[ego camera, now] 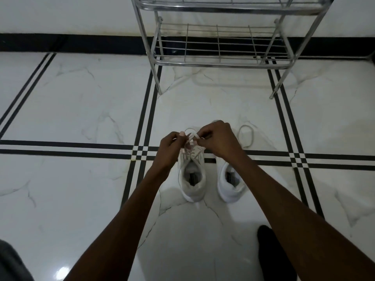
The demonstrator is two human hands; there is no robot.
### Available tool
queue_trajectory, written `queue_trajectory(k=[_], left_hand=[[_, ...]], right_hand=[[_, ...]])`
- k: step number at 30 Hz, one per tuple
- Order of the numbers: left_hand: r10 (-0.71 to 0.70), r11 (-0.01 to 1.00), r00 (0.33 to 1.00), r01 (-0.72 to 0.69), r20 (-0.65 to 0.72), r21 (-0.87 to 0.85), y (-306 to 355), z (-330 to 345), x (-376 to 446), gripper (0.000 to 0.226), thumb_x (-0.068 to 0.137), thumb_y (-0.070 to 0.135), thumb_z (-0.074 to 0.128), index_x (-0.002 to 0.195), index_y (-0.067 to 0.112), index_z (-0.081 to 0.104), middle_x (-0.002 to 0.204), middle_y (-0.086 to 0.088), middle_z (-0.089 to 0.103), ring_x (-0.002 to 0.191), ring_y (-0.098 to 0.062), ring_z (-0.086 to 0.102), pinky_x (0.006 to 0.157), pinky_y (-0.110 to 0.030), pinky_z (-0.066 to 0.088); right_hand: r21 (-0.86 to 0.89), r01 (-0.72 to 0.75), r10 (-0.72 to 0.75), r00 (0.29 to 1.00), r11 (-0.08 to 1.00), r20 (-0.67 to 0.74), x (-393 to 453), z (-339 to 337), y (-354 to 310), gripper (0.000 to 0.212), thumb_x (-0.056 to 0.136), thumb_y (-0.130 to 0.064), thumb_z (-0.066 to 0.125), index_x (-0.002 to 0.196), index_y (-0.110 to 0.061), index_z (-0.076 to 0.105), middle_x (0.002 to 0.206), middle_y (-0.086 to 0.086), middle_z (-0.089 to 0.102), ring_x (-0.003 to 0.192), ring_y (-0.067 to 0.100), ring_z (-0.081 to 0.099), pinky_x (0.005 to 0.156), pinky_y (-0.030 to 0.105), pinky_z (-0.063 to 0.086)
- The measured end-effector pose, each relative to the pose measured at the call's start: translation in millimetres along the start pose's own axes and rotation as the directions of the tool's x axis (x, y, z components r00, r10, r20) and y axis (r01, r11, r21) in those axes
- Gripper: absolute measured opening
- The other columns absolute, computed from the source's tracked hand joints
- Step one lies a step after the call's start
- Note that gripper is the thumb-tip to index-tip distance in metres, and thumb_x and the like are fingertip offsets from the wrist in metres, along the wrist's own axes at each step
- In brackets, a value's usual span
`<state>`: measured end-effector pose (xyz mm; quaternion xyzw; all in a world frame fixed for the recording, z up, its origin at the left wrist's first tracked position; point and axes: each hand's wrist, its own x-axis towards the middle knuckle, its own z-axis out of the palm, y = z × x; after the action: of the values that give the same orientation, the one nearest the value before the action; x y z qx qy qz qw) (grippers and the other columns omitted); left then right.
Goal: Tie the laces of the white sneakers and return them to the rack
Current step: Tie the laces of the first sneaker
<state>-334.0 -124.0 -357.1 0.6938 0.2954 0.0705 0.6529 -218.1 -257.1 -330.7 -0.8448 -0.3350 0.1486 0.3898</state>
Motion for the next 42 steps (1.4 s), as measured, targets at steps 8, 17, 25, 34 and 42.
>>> queue_trajectory(k=[8,17,25,34,42], left_hand=[[0.266,0.806,0.964,-0.214,-0.015,0.551,-27,-14,18,0.038,0.096,0.041,0.054,0.128,0.023,0.064,0.126,-0.003,0.069,0.116,-0.025,0.064,0.104,-0.045,0.048],[0.276,0.773,0.927,-0.055,-0.256,0.633,-32,-56,7,0.038,0.100,0.045,0.054,0.096,0.014,0.076,0.119,-0.013,0.058,0.124,-0.035,0.042,0.099,-0.042,0.038],[0.038,0.683,0.945,0.213,-0.324,0.699,-79,-81,-12,0.042,0.098,0.049,0.052,0.103,0.013,0.074,0.113,-0.018,0.069,0.116,-0.044,0.057,0.101,-0.057,0.045],[0.262,0.804,0.964,-0.249,0.054,0.540,-63,-13,-6,0.008,0.089,0.005,0.071,0.096,0.006,0.075,0.104,-0.011,0.074,0.096,-0.020,0.068,0.089,-0.019,0.054],[0.245,0.386,0.968,-0.147,0.052,0.911,-59,-10,-13,0.035,0.079,-0.005,0.061,0.107,0.016,0.056,0.093,-0.001,0.073,0.105,-0.029,0.064,0.111,-0.063,0.032]], right_hand=[[0.616,-0.226,0.227,0.971,0.755,0.078,-1,4,4,0.022,0.075,-0.006,0.085,0.092,0.004,0.077,0.091,0.021,0.077,0.084,0.031,0.076,0.083,0.046,0.062],[0.519,-0.414,0.472,0.882,0.748,0.024,4,-1,20,0.025,0.090,-0.026,0.071,0.091,-0.002,0.077,0.080,0.005,0.076,0.079,0.020,0.073,0.059,0.022,0.046],[-0.232,-0.279,0.212,0.937,0.932,-0.276,-13,2,56,0.045,0.077,-0.032,0.083,0.058,0.002,0.061,0.063,0.014,0.062,0.063,0.023,0.057,0.069,0.037,0.050],[-0.270,0.001,0.066,0.969,0.963,0.239,-23,28,42,0.024,0.084,0.003,0.063,0.101,-0.006,0.076,0.103,0.015,0.076,0.093,0.029,0.071,0.083,0.042,0.057],[-0.418,0.060,0.010,0.986,0.907,0.165,-25,35,40,0.012,0.087,-0.011,0.055,0.078,-0.015,0.062,0.070,0.006,0.070,0.065,0.027,0.066,0.066,0.038,0.051]])
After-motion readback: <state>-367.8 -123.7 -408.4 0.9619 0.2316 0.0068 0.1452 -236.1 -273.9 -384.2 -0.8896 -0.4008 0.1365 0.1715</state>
